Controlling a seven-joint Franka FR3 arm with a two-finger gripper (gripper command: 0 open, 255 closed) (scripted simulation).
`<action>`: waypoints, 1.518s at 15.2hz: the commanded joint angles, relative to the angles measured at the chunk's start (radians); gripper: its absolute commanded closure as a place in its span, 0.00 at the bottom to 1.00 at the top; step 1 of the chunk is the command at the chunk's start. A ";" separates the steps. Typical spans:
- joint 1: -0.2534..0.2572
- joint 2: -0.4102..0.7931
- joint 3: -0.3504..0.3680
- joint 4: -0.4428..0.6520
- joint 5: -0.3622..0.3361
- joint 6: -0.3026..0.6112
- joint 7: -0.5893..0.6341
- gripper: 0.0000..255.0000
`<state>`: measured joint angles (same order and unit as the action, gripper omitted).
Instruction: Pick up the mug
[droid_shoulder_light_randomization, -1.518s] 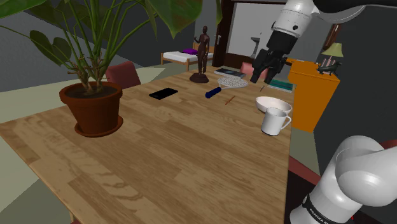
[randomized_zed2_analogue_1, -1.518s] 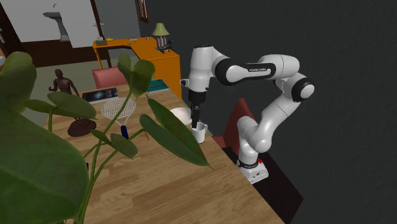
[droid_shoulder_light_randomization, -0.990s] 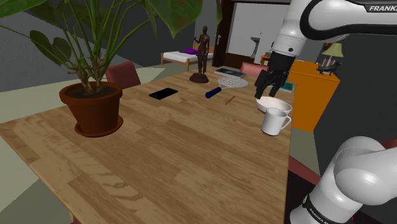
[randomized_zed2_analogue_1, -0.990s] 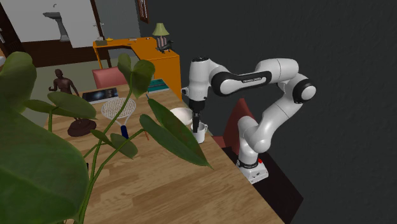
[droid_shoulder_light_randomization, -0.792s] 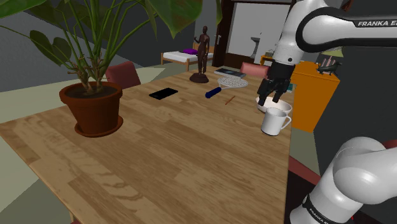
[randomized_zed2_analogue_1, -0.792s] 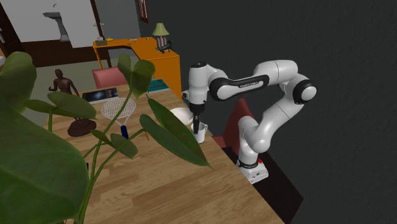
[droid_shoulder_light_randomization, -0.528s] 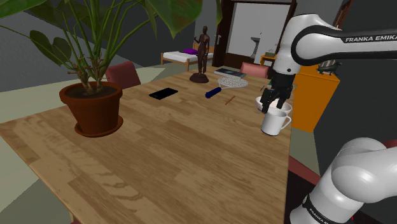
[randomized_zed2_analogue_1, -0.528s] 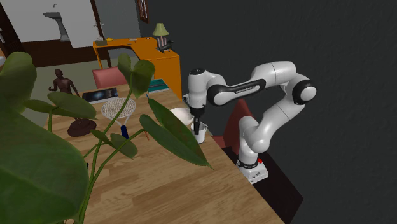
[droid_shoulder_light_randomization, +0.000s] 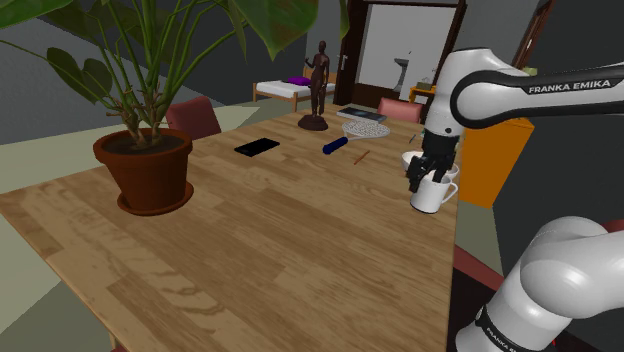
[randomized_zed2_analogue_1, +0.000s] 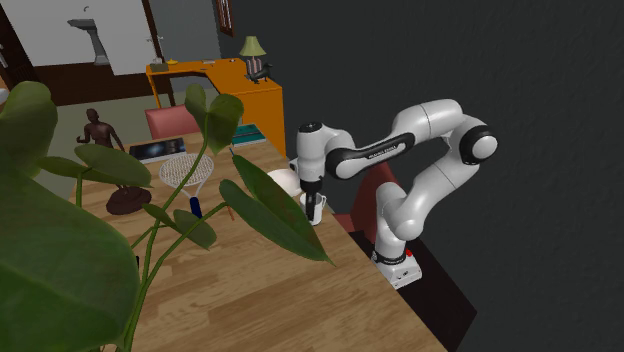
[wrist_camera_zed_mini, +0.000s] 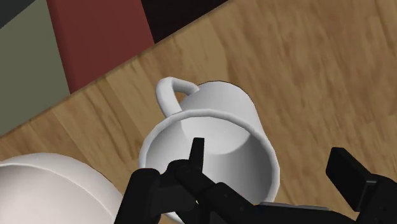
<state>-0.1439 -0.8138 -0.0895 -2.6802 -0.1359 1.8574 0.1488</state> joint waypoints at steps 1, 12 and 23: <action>-0.001 0.004 -0.003 -0.009 -0.002 0.013 -0.001 0.00; -0.001 0.002 -0.002 0.004 -0.001 -0.001 -0.002 1.00; 0.003 -0.001 0.009 0.150 0.011 -0.150 -0.012 1.00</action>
<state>-0.1412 -0.8160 -0.0821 -2.5436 -0.1263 1.7197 0.1370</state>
